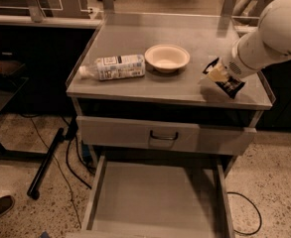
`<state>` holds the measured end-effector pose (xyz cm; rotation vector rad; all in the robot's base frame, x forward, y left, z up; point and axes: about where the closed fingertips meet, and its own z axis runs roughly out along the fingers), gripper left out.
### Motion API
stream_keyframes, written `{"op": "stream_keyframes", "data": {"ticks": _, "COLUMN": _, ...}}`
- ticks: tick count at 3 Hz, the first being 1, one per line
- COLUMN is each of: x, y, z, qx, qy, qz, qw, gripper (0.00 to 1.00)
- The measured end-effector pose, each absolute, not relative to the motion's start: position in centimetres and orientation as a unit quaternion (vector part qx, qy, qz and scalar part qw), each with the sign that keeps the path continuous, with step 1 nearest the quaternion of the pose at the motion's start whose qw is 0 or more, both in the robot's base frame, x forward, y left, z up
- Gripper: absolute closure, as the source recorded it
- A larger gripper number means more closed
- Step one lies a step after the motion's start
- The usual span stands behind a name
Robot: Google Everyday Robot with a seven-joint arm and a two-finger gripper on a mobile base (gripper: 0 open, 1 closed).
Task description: Pick rxbar chocolate from middle drawer and place on counter
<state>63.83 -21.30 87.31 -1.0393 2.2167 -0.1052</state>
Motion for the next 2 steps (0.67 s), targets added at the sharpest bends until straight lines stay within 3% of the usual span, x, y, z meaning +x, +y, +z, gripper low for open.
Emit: {"op": "stream_keyframes", "data": {"ticks": 2, "x": 64.6, "y": -17.3, "z": 84.6, "qx": -0.424, "qy": 0.843, "qz": 0.039, "qw": 0.327, "gripper": 1.00}}
